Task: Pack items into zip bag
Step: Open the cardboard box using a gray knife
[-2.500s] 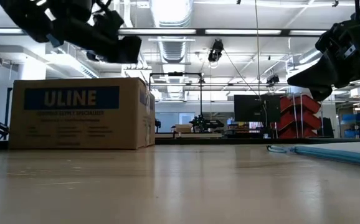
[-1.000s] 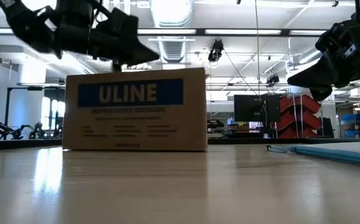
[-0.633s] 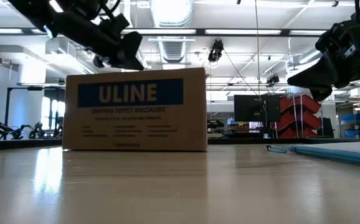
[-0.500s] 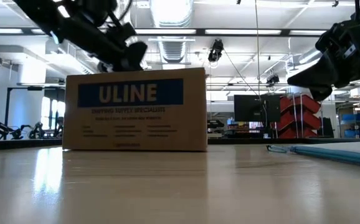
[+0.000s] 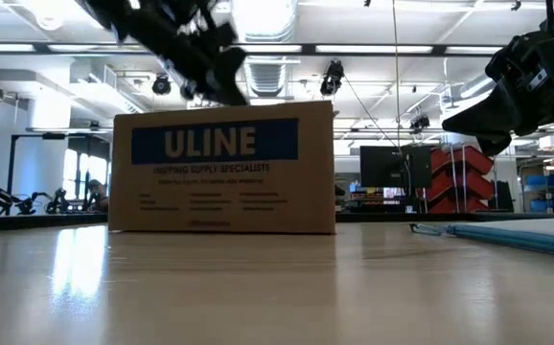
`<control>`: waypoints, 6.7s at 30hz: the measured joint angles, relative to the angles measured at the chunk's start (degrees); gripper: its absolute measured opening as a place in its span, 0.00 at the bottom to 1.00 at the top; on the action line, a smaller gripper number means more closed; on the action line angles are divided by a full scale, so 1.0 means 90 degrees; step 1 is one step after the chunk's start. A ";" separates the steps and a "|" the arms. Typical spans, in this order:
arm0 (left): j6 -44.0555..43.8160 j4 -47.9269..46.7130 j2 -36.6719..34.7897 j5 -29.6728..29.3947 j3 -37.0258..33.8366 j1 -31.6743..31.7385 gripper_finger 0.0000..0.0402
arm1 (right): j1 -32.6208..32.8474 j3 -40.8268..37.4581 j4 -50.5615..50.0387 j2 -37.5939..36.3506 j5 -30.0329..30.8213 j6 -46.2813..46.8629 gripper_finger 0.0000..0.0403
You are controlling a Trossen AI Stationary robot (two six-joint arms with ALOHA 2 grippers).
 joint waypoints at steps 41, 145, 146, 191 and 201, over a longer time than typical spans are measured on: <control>-0.0912 -0.2088 -0.0150 -0.0126 0.0087 0.0731 0.00 | -0.0005 0.0000 0.0542 0.0004 0.0569 -0.0359 0.00; -0.0058 0.4315 0.2336 0.0219 -0.0571 -0.3046 0.00 | 0.1851 0.4444 -0.1126 0.7253 0.0163 -0.0843 0.00; -0.0076 0.4172 0.2418 0.0219 -0.0399 -0.3124 0.00 | 0.2027 0.4444 -0.1286 0.7240 0.0162 -0.0531 0.00; -0.1849 0.1725 0.6667 -0.0809 0.5179 -0.4728 0.00 | 0.6500 0.4559 -0.3992 0.7376 -0.1245 0.9228 0.00; -0.2034 0.1667 0.6667 -0.1488 0.5160 -0.4983 0.00 | 0.6322 0.4614 -0.3978 0.7599 -0.1167 0.9233 0.19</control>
